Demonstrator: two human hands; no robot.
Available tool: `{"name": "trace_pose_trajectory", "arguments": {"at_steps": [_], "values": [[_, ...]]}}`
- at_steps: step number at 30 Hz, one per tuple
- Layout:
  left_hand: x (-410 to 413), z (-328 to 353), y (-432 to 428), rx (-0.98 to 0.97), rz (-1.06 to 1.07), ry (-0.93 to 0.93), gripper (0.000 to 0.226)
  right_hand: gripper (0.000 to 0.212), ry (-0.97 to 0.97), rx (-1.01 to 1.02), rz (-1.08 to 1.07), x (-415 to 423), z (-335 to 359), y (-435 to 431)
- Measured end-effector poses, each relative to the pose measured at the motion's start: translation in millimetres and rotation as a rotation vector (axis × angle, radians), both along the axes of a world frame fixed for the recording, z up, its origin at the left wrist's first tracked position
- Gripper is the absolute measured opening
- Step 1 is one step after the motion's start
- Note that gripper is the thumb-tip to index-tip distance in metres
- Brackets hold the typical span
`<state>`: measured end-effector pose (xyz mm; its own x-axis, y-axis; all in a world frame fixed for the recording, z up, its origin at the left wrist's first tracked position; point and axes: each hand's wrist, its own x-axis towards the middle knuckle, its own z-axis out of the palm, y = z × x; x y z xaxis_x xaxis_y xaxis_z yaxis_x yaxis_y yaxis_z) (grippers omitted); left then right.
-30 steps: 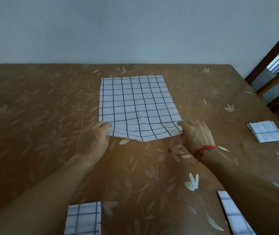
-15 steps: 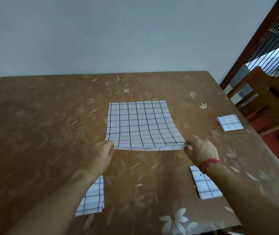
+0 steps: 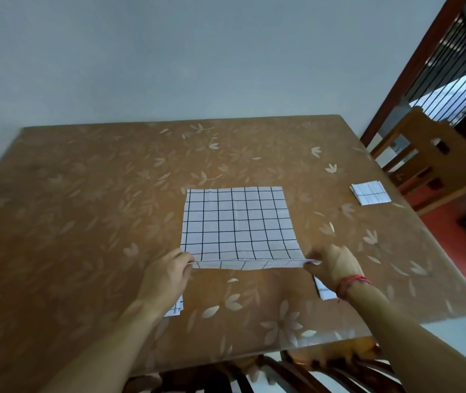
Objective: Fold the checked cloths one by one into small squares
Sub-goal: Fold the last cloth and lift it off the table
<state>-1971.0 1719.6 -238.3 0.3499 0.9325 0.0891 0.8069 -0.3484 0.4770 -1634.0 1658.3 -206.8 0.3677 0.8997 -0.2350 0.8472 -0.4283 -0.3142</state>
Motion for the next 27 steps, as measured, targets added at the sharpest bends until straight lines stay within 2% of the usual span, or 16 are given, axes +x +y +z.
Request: {"name": "trace_pose_trajectory", "arguments": {"at_steps": [8, 19, 27], "values": [[-3.1, 11.0, 23.0, 0.032, 0.002, 0.024, 0.013, 0.004, 0.072, 0.098, 0.017, 0.2, -0.3, 20.5], [18.3, 10.1, 108.6, 0.075, 0.039, 0.013, 0.019, 0.011, 0.311, 0.271, -0.306, 7.6, -13.8, 96.1], [37.7, -20.6, 178.8, 0.093, 0.013, -0.033, 0.049, 0.018, 0.245, 0.305, -0.288, 16.1, -52.4, 161.8]]}}
